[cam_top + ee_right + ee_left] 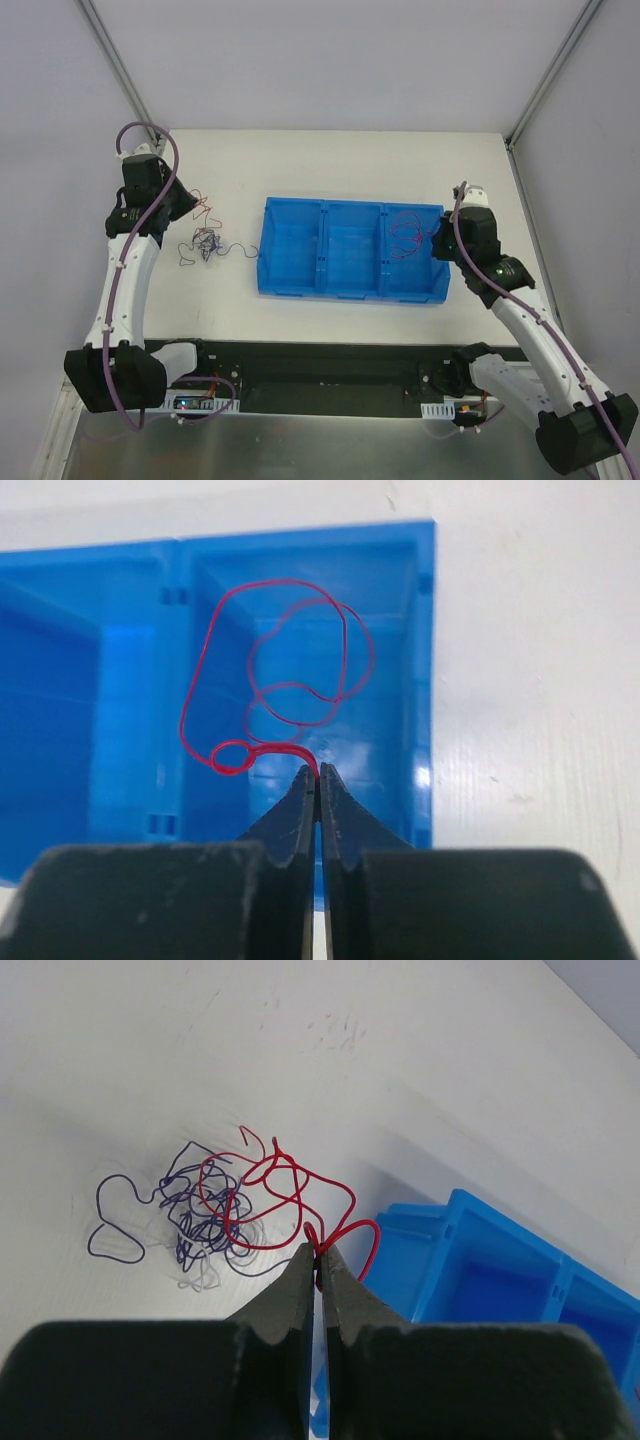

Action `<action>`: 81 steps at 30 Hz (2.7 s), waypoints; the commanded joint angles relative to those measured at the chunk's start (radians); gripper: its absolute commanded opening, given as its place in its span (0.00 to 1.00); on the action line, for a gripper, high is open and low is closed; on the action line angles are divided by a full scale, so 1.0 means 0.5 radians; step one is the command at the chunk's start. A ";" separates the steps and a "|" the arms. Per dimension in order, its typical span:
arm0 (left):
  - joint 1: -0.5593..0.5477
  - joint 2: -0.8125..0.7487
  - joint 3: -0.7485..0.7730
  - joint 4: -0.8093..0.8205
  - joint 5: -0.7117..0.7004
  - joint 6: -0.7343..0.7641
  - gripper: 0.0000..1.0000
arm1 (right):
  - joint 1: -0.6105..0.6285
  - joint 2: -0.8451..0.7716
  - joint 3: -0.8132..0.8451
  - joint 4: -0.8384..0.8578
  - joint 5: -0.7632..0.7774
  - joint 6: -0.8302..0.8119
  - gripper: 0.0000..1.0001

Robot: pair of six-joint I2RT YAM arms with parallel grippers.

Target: Untangle the cables

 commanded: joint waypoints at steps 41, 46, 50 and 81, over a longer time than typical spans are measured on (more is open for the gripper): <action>0.119 -0.132 -0.042 0.252 0.725 0.094 0.00 | 0.513 0.644 0.360 0.888 -0.480 -0.193 0.74; 0.149 -0.212 -0.082 0.325 0.817 0.094 0.00 | 0.842 1.255 0.924 1.434 -0.790 -0.249 0.78; 0.159 -0.234 -0.100 0.356 0.820 0.119 0.00 | 0.986 1.715 1.375 1.702 -0.898 -0.163 0.78; 0.429 0.012 -0.260 0.626 1.176 -0.170 0.00 | 1.278 2.492 2.060 1.141 0.008 0.285 0.75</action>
